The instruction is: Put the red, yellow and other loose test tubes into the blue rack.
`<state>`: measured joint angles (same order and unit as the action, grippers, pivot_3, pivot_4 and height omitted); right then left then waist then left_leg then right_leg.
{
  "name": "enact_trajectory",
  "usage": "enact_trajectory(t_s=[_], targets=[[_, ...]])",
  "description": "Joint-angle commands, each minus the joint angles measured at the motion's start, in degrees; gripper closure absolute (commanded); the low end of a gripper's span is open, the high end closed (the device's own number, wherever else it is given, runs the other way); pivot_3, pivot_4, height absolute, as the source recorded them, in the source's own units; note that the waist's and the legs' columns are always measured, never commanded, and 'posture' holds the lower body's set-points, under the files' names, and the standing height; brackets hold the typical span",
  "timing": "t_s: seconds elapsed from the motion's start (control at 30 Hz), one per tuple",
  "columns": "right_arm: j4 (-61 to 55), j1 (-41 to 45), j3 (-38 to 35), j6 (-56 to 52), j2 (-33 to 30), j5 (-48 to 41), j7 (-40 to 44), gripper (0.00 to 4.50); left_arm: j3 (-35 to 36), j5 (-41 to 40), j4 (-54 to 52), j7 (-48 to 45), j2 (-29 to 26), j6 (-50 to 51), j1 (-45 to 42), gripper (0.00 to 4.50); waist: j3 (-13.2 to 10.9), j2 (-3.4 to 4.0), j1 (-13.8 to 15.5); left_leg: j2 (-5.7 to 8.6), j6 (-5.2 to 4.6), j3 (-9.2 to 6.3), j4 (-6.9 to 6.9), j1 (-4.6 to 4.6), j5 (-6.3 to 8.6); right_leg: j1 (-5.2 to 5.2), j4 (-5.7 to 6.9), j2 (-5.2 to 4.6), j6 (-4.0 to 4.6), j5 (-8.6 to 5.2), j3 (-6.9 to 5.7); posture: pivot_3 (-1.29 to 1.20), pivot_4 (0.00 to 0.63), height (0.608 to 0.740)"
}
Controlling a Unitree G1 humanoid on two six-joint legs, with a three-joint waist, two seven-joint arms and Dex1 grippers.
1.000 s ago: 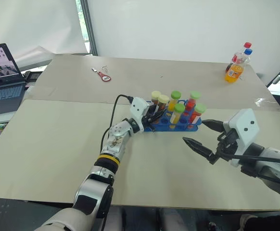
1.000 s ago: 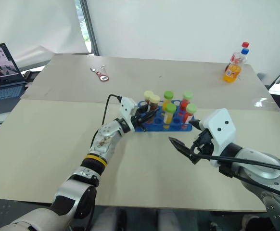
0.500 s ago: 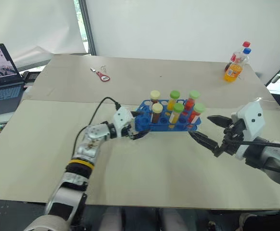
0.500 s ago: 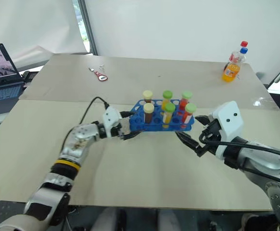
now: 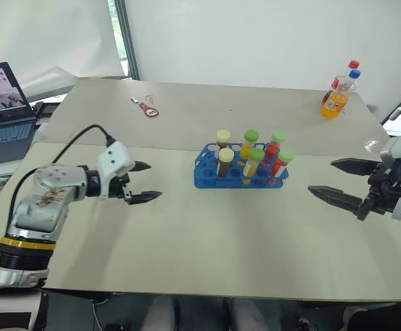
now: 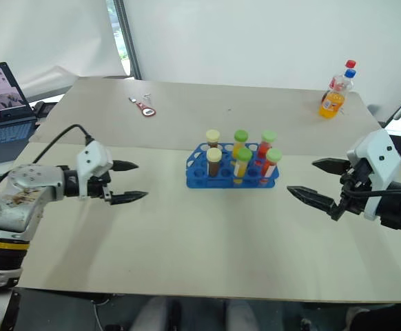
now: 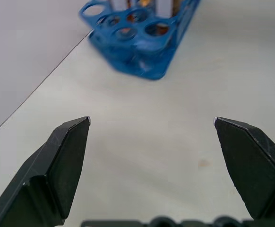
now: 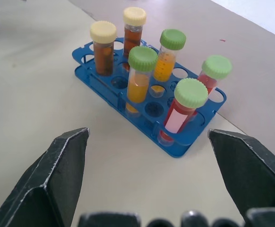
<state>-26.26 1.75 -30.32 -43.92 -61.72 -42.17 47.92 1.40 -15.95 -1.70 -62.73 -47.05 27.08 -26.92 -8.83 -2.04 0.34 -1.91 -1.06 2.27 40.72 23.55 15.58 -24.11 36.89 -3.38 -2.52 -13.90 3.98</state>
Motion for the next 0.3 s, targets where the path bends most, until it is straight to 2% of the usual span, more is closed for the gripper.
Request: enact_trajectory(t_s=[0.03,0.3], targets=[[1.2,0.5,-1.5,2.6,-1.0,2.1,1.9,0.04,1.3,-1.1,-3.1,1.0,-0.7,0.9,0.4,0.01,0.0,0.00,0.1,0.01,0.00,0.01,0.00,0.01,0.00,0.00,0.00,-0.01,0.00,0.00,0.00,0.00,0.150,0.740],[1.7,2.1,0.0,2.4,-0.7,3.5,3.0,0.04,1.5,-1.7,-3.1,1.0,-0.9,2.0,0.4,0.01,0.0,0.00,0.1,0.00,0.00,0.18,0.00,0.02,0.00,-0.02,-0.01,0.00,0.00,0.00,0.01,0.00,0.150,0.740]])
